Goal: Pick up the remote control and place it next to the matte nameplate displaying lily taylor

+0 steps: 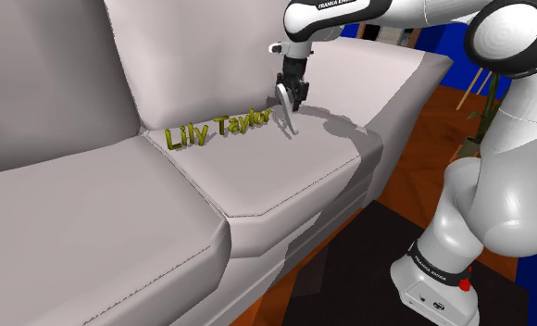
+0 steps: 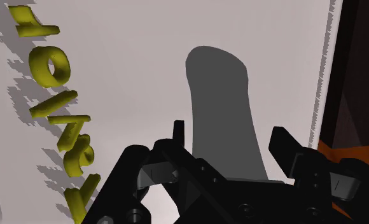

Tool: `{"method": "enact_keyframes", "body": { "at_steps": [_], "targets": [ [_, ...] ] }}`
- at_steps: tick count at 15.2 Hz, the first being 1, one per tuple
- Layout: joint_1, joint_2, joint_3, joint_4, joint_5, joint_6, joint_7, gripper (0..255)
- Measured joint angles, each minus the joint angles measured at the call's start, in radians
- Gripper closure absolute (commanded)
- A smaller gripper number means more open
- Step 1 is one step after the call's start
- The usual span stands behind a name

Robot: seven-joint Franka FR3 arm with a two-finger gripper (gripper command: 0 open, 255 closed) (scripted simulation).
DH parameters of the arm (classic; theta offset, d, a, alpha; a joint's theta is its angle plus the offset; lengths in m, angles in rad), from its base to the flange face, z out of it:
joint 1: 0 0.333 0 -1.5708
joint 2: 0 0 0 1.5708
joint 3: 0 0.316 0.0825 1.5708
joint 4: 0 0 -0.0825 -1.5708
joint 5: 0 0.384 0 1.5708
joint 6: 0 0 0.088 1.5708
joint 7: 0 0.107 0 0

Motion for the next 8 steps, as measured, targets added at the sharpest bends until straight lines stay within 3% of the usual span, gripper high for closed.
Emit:
{"method": "enact_keyframes", "body": {
  "at_steps": [2,8],
  "targets": [
    [0.015,0.033,0.016,0.028,0.016,0.0,0.028,255],
    [0.024,0.048,0.025,-0.029,0.026,0.07,0.039,255]
  ]
}}
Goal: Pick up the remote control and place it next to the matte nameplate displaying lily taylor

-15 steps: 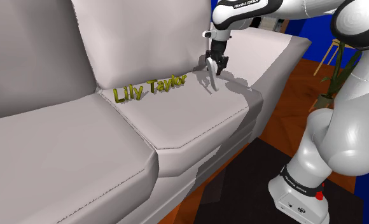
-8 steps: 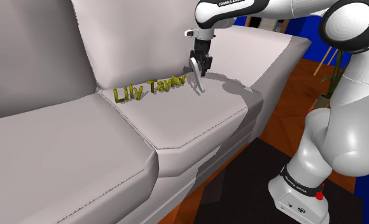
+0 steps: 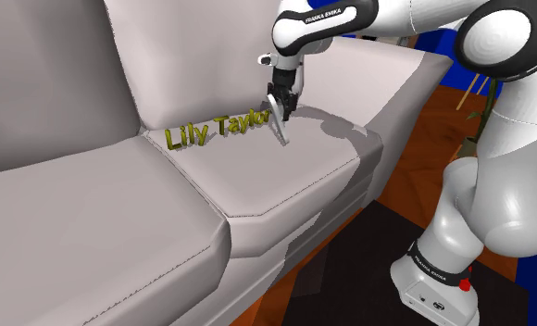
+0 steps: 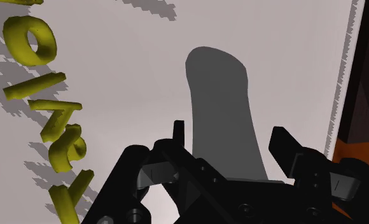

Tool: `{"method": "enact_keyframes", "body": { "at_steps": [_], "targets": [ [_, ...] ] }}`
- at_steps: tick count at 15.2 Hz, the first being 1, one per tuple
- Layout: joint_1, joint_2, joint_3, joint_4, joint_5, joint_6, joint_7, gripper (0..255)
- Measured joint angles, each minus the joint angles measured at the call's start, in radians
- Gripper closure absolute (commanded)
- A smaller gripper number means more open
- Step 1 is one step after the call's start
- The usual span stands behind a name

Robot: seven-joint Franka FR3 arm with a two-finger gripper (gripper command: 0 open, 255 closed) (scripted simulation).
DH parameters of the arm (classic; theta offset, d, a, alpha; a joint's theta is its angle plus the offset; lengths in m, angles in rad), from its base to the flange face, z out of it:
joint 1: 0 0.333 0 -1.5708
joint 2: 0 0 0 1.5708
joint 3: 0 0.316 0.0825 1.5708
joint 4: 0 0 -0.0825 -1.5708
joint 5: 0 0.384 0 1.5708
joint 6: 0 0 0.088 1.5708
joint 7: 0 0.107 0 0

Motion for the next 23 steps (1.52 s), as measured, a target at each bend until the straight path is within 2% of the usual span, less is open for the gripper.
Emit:
{"method": "enact_keyframes", "body": {
  "at_steps": [23],
  "targets": [
    [-0.018,0.115,0.025,-0.172,0.08,0.271,-0.053,255]
  ]
}}
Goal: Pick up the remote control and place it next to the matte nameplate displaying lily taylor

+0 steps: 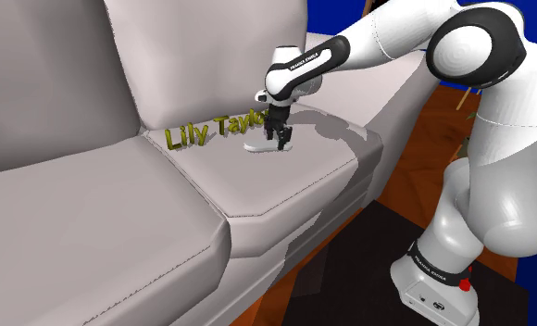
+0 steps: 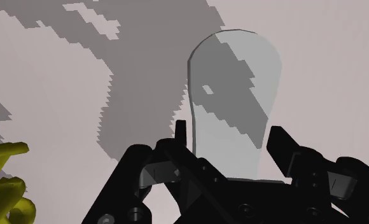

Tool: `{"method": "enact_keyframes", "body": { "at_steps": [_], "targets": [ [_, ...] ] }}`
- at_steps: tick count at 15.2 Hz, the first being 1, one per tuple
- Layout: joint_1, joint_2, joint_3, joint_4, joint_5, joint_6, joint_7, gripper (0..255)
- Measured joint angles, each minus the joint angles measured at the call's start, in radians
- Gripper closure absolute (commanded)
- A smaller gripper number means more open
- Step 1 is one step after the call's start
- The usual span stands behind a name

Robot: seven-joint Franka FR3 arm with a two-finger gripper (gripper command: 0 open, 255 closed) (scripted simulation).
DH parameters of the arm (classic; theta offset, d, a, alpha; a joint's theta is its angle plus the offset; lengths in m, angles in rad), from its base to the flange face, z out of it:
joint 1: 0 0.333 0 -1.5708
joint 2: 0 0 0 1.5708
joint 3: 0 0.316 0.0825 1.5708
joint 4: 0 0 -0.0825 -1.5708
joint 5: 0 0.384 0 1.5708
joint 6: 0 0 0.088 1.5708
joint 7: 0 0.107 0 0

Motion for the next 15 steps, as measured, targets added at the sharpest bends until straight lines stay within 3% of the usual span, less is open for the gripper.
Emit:
{"method": "enact_keyframes", "body": {
  "at_steps": [6,7,15],
  "targets": [
    [-0.002,0.002,0.0,-0.003,0.001,0.004,-0.002,255],
    [-0.002,0.002,0.0,-0.003,0.001,0.004,-0.002,0],
    [0.001,-0.02,-0.007,0.013,-0.014,-0.031,0.005,0]
  ]
}}
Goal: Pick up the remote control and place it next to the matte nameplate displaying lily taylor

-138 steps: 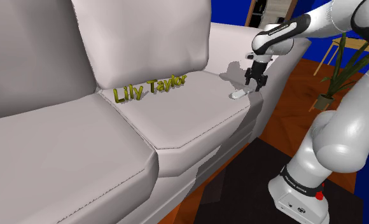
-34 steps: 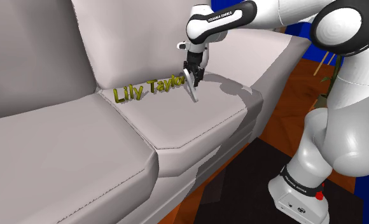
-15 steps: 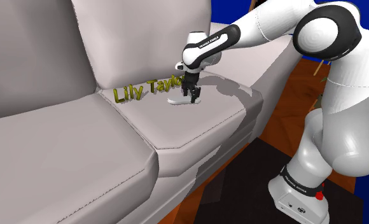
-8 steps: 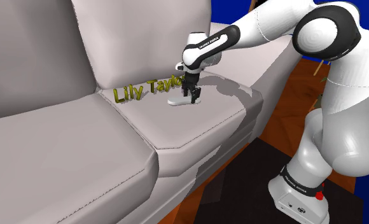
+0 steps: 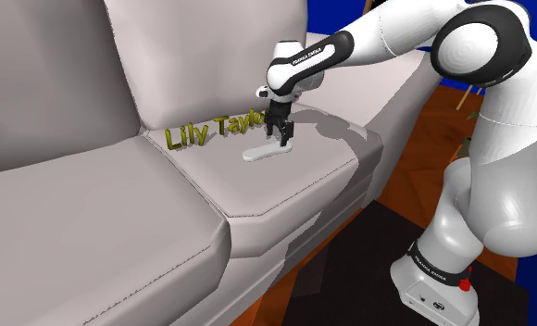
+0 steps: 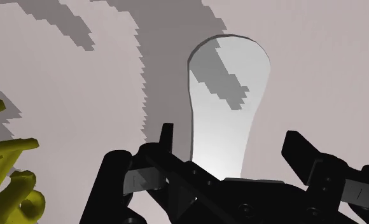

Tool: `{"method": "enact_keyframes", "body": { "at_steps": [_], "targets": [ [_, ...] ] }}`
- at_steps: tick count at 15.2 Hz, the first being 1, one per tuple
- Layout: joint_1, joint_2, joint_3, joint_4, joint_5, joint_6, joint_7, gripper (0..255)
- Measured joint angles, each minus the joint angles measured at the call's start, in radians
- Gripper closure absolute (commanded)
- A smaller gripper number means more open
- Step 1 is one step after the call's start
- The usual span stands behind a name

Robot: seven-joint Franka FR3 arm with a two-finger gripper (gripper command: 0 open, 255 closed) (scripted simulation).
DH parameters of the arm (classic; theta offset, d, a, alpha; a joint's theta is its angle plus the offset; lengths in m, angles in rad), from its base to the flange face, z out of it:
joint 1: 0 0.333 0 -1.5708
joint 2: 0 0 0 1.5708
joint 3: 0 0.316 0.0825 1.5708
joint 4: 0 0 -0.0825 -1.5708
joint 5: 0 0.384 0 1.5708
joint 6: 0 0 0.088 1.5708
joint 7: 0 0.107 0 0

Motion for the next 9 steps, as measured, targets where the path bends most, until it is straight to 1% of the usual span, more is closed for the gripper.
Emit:
{"method": "enact_keyframes", "body": {
  "at_steps": [2,4,9],
  "targets": [
    [0.008,-0.026,-0.004,0.025,-0.018,-0.046,0.016,0],
    [0.008,-0.034,-0.008,0.04,-0.024,-0.069,0.018,0],
    [0.008,-0.036,-0.008,0.044,-0.026,-0.075,0.02,0]
  ]
}}
